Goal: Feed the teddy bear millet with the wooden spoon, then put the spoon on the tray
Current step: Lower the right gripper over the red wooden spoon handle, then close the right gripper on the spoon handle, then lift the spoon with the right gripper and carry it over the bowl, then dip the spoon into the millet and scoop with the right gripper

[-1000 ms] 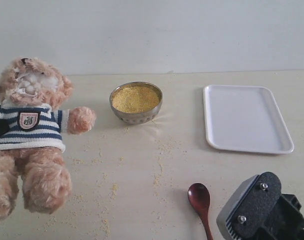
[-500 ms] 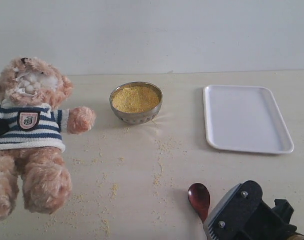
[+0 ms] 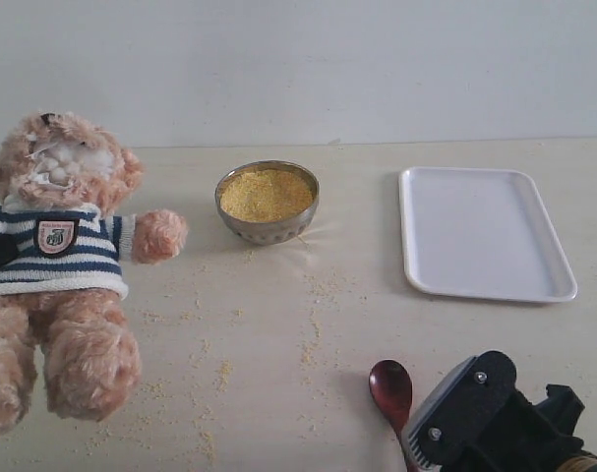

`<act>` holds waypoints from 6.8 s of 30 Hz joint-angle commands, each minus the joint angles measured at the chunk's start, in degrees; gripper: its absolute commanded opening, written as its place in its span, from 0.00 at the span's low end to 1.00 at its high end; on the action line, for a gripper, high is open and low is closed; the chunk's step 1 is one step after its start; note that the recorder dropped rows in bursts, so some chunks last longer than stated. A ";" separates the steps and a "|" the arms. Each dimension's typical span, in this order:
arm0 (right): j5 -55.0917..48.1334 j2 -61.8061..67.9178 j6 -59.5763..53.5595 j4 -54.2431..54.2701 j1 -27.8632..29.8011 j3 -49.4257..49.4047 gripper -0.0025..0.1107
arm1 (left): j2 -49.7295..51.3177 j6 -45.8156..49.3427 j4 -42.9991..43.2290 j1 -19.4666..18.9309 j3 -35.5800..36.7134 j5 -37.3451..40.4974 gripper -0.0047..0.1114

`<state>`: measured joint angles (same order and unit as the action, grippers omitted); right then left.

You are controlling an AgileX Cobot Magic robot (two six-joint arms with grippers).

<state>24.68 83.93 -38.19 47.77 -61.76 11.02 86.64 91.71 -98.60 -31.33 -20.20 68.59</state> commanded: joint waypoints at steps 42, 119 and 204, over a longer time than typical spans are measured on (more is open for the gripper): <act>4.28 0.94 -4.30 2.70 -0.04 0.55 0.69 | -0.28 0.39 0.03 -0.15 0.18 1.37 0.08; -2.88 4.69 -9.81 18.88 -0.04 0.99 0.02 | -0.28 0.39 -0.92 -0.15 0.18 1.37 0.08; -69.41 41.60 2.24 -89.45 21.64 89.68 0.02 | -0.28 2.80 -1.35 -0.15 0.18 -3.53 0.08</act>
<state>-44.15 125.39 -35.38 -41.33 -40.04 100.30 86.64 94.12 -98.78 -31.33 -20.20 62.97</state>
